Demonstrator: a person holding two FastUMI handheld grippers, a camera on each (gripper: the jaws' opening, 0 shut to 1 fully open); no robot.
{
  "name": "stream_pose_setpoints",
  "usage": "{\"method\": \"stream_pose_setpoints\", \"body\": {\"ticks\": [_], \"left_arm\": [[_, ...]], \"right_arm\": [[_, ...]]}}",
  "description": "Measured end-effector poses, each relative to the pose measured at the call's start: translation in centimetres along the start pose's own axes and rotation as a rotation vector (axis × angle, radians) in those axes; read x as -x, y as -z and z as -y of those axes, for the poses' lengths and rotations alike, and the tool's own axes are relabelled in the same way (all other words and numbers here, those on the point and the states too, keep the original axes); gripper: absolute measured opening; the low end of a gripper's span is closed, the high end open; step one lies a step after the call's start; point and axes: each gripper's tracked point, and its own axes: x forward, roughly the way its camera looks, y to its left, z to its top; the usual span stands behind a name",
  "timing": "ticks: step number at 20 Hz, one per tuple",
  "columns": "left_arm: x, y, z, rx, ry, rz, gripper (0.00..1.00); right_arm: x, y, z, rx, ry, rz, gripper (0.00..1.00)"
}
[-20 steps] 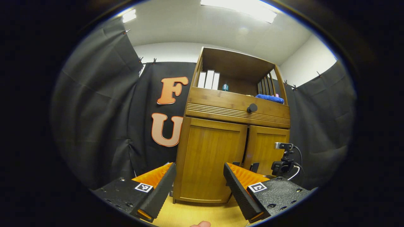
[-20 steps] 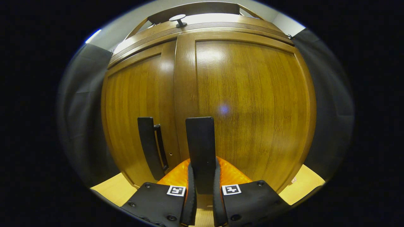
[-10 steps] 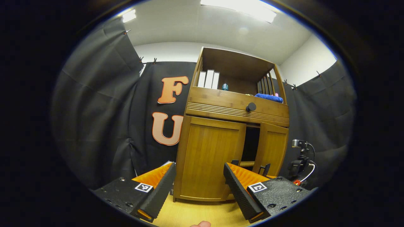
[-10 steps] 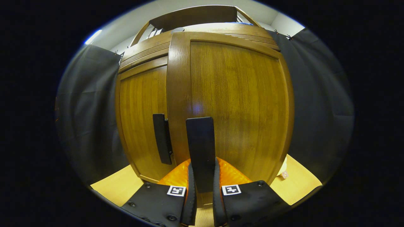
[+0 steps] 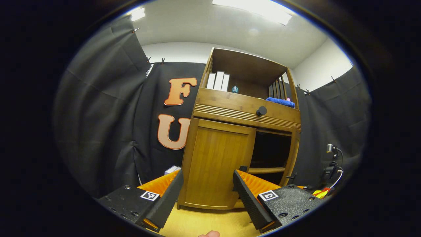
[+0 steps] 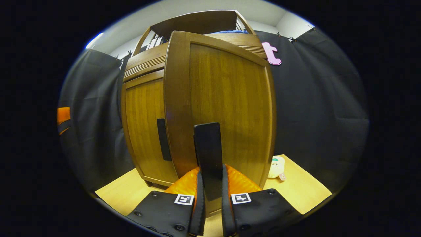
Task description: Open the right door of the double-door shoe cabinet with the right hand, and open the left door with the left hand.
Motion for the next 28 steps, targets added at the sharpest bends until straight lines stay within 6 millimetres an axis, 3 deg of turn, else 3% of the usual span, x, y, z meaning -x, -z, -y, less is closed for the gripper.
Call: {"method": "stream_pose_setpoints", "body": {"ticks": [1,2,4,6,9,10,15,16,17,19,20,28], "left_arm": [[0.0,0.3,0.2,0.006,0.009,-0.006,0.95],[-0.1,0.5,0.3,0.012,0.015,-0.012,0.95],[-0.2,0.8,0.5,0.019,0.024,-0.018,0.92],[-0.3,0.9,0.7,0.023,0.031,-0.02,0.95],[-0.5,0.9,0.8,0.018,0.038,-0.019,0.95],[-0.6,0.9,1.0,0.018,0.042,-0.018,0.95],[-1.2,1.5,2.2,0.033,0.073,-0.03,0.92],[-1.2,1.6,2.5,0.037,0.078,-0.033,0.95],[-1.3,1.7,2.6,0.041,0.083,-0.035,0.92],[-1.2,1.8,3.0,0.045,0.09,-0.039,0.95],[-1.2,1.9,3.0,0.046,0.092,-0.04,0.95],[-0.7,1.7,2.0,0.056,0.07,-0.026,0.95]], "right_arm": [[0.6,0.0,0.5,0.001,0.011,-0.001,0.33],[1.2,0.0,1.2,-0.001,0.023,-0.002,0.28],[2.6,0.0,2.5,-0.004,0.051,-0.001,0.27],[3.6,0.0,3.9,-0.006,0.088,0.005,0.32],[5.5,-0.3,7.0,-0.008,0.173,0.025,0.14],[6.1,-0.5,7.9,-0.004,0.204,0.027,0.19],[7.8,-1.1,12.6,-0.02,0.278,0.052,0.13],[7.9,-1.0,13.6,-0.003,0.282,0.048,0.06],[8.2,-1.0,14.2,-0.008,0.263,0.049,0.0],[8.3,-0.9,14.8,-0.006,0.225,0.044,0.0],[8.4,-1.0,15.3,0.013,0.209,0.039,0.08],[8.7,-1.1,19.6,0.004,0.075,0.016,0.08]]}}
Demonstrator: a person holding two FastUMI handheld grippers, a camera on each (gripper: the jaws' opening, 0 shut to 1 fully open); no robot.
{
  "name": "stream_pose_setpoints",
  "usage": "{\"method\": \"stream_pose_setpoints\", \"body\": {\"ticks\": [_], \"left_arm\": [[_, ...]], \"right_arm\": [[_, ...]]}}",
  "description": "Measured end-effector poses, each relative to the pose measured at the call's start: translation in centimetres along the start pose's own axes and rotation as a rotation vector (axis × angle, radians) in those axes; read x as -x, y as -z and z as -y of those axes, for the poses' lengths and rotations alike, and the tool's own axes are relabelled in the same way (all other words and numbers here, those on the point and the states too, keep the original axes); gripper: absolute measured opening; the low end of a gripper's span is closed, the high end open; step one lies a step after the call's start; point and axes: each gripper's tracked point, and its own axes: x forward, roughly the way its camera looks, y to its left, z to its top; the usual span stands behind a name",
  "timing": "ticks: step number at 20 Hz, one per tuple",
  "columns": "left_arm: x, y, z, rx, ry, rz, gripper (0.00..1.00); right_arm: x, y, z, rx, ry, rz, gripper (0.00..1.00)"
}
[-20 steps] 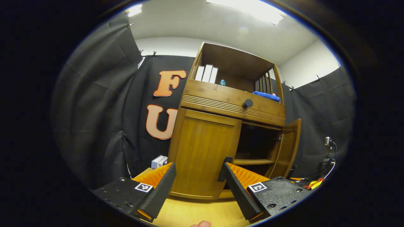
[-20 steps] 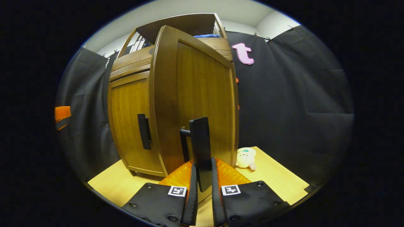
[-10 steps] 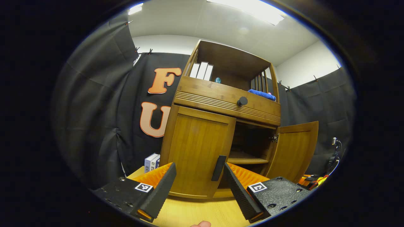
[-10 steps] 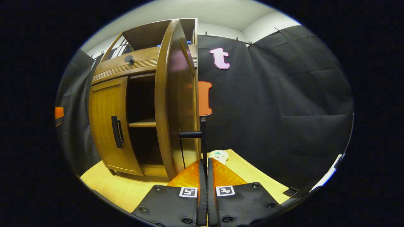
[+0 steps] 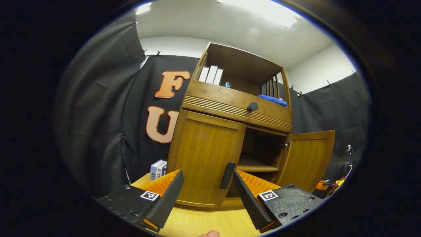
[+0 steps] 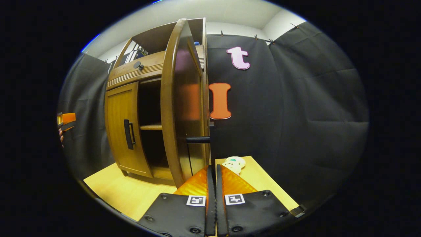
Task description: Open the right door of the double-door shoe cabinet with the right hand, and open the left door with the left hand.
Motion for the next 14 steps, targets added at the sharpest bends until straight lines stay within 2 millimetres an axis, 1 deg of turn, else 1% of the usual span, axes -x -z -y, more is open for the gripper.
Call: {"method": "stream_pose_setpoints", "body": {"ticks": [3,7,9,10,11,12,13,14], "left_arm": [[0.2,0.1,-0.3,0.02,-0.007,0.0,0.95],[0.1,0.3,-0.2,0.032,-0.004,-0.009,0.95],[0.1,0.4,0.0,0.038,-0.001,-0.012,0.95],[0.1,0.5,0.0,0.04,0.0,-0.013,0.95],[0.1,0.5,0.0,0.04,0.0,-0.015,0.95],[0.0,0.6,0.0,0.038,-0.001,-0.017,0.95],[-0.1,0.7,0.0,0.036,-0.001,-0.02,0.95],[-0.1,0.8,0.0,0.035,0.001,-0.022,0.95]], "right_arm": [[-0.2,-0.1,1.0,-0.014,-0.031,0.012,0.08],[-0.5,-0.2,1.3,-0.003,-0.06,0.012,0.09],[-0.4,-0.3,1.7,0.001,-0.079,0.013,0.09],[-0.2,0.0,1.9,0.002,-0.079,0.009,0.09],[0.2,0.2,2.7,-0.003,-0.061,-0.003,0.19],[0.6,1.2,3.0,-0.013,-0.045,-0.025,0.18],[1.6,1.4,3.7,-0.022,-0.019,-0.02,0.09],[2.6,1.4,4.3,-0.028,0.011,-0.008,0.09]]}}
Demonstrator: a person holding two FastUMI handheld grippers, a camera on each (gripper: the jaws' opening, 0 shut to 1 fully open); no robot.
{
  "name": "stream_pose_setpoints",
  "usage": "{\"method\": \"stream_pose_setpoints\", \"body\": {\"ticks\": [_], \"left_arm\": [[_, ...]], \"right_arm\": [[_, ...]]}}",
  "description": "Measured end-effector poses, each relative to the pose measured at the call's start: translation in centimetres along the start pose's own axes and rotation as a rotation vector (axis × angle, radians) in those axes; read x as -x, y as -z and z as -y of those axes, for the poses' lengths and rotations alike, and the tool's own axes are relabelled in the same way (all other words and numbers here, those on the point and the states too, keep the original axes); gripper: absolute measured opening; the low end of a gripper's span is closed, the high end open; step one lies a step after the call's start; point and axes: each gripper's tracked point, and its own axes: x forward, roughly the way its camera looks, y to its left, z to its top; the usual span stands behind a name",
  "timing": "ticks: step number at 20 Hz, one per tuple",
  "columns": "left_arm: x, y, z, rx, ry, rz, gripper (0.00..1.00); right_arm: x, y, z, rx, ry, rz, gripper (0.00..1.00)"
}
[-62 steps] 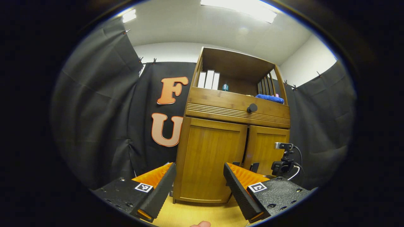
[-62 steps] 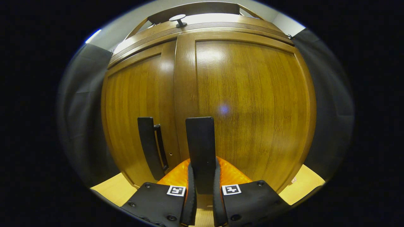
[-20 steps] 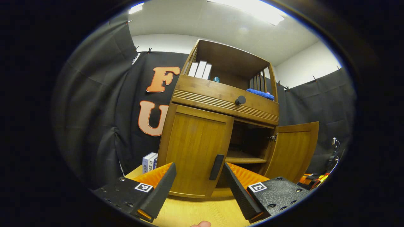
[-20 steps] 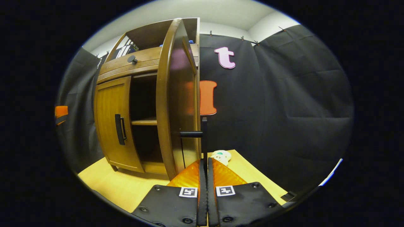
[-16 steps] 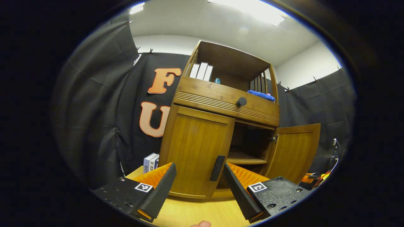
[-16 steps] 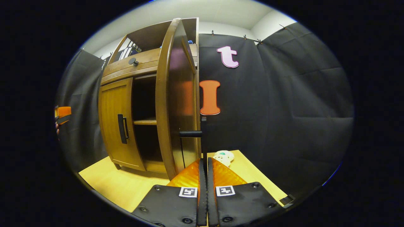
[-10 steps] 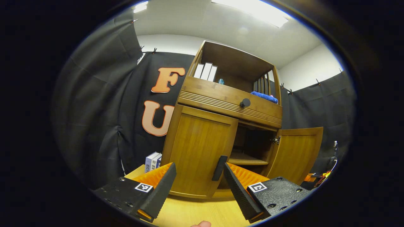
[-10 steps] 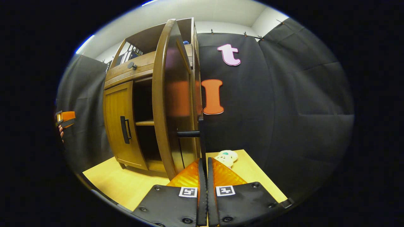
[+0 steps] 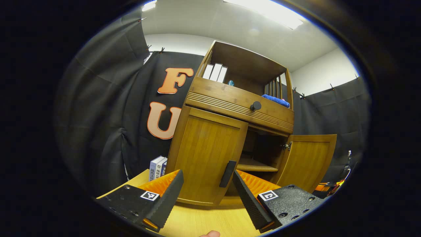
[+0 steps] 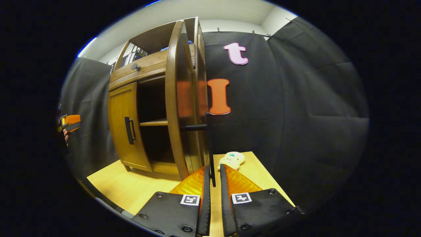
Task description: Open the right door of the double-door shoe cabinet with the right hand, and open the left door with the left hand.
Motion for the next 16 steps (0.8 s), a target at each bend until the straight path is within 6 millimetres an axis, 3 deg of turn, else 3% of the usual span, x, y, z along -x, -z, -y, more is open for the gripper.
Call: {"method": "stream_pose_setpoints", "body": {"ticks": [1,2,4,5,6,9,10,12,13,16], "left_arm": [[-0.1,0.1,0.1,0.0,0.002,-0.001,0.95],[-0.3,0.1,0.3,0.0,0.005,-0.002,0.95],[-0.8,0.4,0.6,-0.002,0.016,-0.007,0.95],[-1.1,0.6,0.9,-0.001,0.022,-0.012,0.95],[-1.3,0.8,1.1,-0.001,0.028,-0.019,0.95],[-2.0,1.5,1.6,-0.003,0.042,-0.038,0.98],[-2.0,1.7,1.8,-0.006,0.046,-0.044,0.95],[-2.3,2.0,2.1,-0.01,0.052,-0.051,0.95],[-2.4,2.0,2.2,-0.012,0.055,-0.052,0.95],[-2.5,1.8,2.4,-0.015,0.058,-0.048,0.95]], "right_arm": [[1.2,-0.1,0.6,-0.005,0.025,0.012,0.1],[2.3,-0.5,1.2,-0.009,0.049,0.031,0.34],[4.4,-1.1,1.6,-0.017,0.094,0.062,0.34],[5.4,-1.5,1.8,-0.018,0.118,0.072,0.07],[6.4,-2.0,1.9,-0.016,0.143,0.082,0.21],[8.6,-4.1,1.0,0.006,0.187,0.122,0.2],[9.1,-4.6,-0.1,0.015,0.187,0.129,0.27],[9.8,-5.4,-3.0,0.014,0.175,0.126,0.14],[9.9,-5.9,-4.9,0.015,0.146,0.131,0.21],[9.1,-7.7,-9.7,0.065,0.089,0.145,0.21]]}}
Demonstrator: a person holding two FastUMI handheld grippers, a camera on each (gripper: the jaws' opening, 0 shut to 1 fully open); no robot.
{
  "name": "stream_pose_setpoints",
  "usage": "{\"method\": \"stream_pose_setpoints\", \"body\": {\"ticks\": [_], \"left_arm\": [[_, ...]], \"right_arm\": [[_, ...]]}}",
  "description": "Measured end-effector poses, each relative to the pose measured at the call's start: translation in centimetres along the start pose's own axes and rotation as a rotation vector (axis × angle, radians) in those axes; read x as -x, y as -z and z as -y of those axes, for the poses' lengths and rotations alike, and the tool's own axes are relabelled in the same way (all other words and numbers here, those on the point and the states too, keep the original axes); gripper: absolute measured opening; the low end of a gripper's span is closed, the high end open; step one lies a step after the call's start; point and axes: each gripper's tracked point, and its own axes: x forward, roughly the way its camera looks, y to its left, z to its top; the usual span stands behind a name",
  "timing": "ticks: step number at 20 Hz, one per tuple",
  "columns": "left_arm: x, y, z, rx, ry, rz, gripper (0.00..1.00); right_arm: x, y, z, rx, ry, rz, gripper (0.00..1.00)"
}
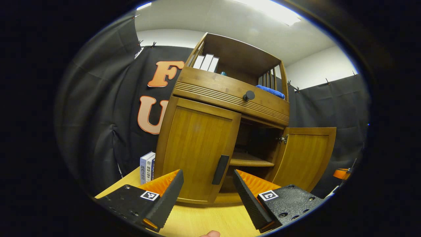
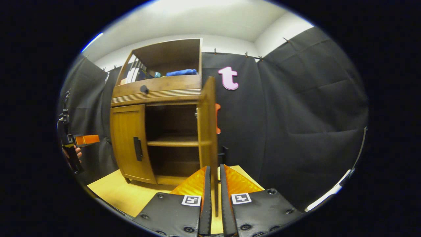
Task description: Open the right door of the double-door shoe cabinet with the right hand, and open the left door with the left hand.
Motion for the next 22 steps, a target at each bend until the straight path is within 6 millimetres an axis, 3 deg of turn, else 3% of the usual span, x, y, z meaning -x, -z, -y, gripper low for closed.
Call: {"method": "stream_pose_setpoints", "body": {"ticks": [6,10,11,14,20,22], "left_arm": [[0.6,-0.4,-0.5,-0.008,-0.015,0.016,0.95],[0.4,-0.3,-0.9,0.001,-0.022,0.021,0.95],[0.4,-0.2,-1.1,0.0,-0.026,0.022,0.95],[-0.3,0.1,-1.4,-0.008,-0.031,0.018,0.95],[-2.9,0.5,-0.3,-0.024,0.01,0.005,0.95],[-4.3,1.0,0.3,-0.015,0.027,-0.001,0.95]], "right_arm": [[-2.4,-1.1,-8.6,0.0,-0.117,0.001,0.2],[-3.7,0.3,-11.6,-0.018,-0.129,-0.029,0.2],[-3.8,0.6,-11.9,-0.017,-0.122,-0.036,0.2],[-4.0,1.0,-12.7,-0.002,-0.117,-0.029,0.4],[-4.2,2.2,-11.6,-0.036,-0.055,-0.046,0.78],[-3.8,2.8,-9.7,-0.032,-0.007,-0.037,0.9]]}}
